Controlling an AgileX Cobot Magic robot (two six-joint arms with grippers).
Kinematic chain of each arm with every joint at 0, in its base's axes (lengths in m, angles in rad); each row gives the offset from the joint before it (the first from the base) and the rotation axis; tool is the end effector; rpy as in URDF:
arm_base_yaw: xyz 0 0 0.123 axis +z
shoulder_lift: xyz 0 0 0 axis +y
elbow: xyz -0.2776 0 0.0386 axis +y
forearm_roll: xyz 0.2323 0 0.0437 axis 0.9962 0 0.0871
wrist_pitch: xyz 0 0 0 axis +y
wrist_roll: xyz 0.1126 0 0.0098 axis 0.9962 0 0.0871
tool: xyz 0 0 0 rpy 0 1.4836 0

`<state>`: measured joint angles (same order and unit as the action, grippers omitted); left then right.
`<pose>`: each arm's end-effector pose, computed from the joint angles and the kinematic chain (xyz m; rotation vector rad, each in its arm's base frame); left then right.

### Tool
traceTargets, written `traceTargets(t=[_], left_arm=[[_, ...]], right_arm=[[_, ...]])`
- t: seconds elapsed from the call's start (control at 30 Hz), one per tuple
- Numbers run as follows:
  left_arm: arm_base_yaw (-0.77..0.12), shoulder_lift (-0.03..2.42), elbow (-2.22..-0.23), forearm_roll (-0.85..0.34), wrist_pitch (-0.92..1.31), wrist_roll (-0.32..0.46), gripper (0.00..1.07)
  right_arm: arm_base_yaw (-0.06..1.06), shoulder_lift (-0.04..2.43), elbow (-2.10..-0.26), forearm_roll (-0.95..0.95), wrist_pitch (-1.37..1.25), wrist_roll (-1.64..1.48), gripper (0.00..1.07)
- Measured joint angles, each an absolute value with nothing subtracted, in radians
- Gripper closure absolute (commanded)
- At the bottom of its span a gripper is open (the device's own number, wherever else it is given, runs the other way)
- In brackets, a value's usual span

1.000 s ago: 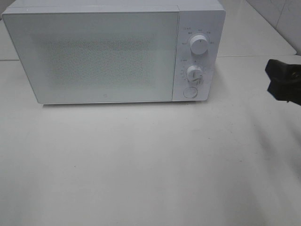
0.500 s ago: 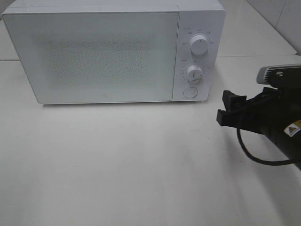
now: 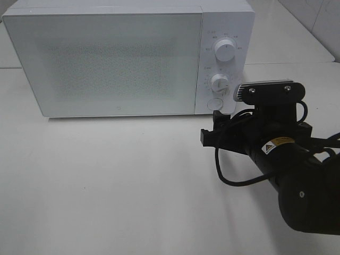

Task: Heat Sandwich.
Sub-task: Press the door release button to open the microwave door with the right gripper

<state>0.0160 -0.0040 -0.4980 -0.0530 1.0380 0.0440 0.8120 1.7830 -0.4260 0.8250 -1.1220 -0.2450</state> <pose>0.0067 -0.0051 0.2616 0.0300 2.0184 -0.0251 0.2392 0.1435 0.1421 -0.0746 1.8047 0.0316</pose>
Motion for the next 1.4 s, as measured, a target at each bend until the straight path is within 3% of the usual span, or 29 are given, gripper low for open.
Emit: traceTargets(t=[0.3, 0.63, 0.7, 0.9, 1.0, 1.03, 1.17, 1.4], left_arm=[[0.016, -0.004, -0.498, -0.053, 1.038, 0.044, 0.08], [0.016, -0.004, -0.498, -0.053, 1.038, 0.044, 0.08], [0.016, -0.004, -0.498, -0.053, 1.038, 0.044, 0.08], [0.016, -0.004, -0.498, -0.053, 1.038, 0.044, 0.08], [0.016, -0.004, -0.498, -0.053, 1.038, 0.044, 0.08], [0.016, -0.004, -0.498, -0.053, 1.038, 0.044, 0.08], [0.016, -0.004, -0.498, -0.053, 1.038, 0.044, 0.08], [0.016, -0.004, -0.498, -0.053, 1.038, 0.044, 0.08]], right_arm=[[0.819, 1.789, -0.434, 0.84, -1.119, -0.192, 0.32], [0.819, 1.789, -0.434, 0.843, -1.119, 0.455, 0.37], [0.819, 1.789, -0.434, 0.843, -1.119, 0.695, 0.44], [0.819, 1.789, -0.434, 0.843, -1.119, 1.001, 0.61], [0.819, 1.789, -0.434, 0.852, -1.119, 1.129, 0.82], [0.819, 1.789, -0.434, 0.852, -1.119, 1.129, 0.82], [0.819, 1.789, -0.434, 0.87, -1.115, 1.209, 1.06], [0.819, 1.789, -0.434, 0.873, -1.072, 1.281, 1.07]])
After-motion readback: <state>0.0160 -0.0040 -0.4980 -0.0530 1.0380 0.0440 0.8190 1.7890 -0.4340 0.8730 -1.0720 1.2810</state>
